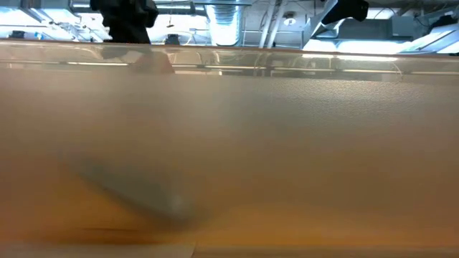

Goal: Pick & Place Food Item
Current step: Put the orange noodle pack into the transparent container

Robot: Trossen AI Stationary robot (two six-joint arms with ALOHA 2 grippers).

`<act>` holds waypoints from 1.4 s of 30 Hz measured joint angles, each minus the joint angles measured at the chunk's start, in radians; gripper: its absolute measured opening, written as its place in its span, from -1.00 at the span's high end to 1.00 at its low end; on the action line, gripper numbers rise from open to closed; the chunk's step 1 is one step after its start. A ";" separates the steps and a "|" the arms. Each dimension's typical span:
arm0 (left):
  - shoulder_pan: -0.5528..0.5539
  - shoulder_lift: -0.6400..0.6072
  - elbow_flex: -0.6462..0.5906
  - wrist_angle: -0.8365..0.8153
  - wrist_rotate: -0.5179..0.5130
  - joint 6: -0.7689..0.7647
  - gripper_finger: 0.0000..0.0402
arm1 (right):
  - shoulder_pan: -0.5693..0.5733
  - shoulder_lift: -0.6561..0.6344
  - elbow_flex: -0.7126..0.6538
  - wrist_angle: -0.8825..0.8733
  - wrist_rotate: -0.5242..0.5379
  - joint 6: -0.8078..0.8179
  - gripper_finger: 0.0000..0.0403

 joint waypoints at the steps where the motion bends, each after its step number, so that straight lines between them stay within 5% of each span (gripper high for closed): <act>1: 0.000 0.019 -0.002 0.003 0.000 0.010 1.00 | 0.000 0.000 0.000 0.000 0.000 0.000 -0.39; 18: -0.051 0.196 -0.165 0.313 0.079 -0.037 1.00 | 0.000 0.000 0.000 0.000 0.003 0.000 -0.39; 26: -0.051 0.188 -0.183 0.467 -0.081 -0.094 1.00 | 0.000 0.000 0.000 0.001 0.004 -0.004 -0.39; 42: -0.042 0.188 -0.183 0.485 -0.095 -0.129 1.00 | 0.000 0.000 0.000 0.001 0.004 -0.003 -0.39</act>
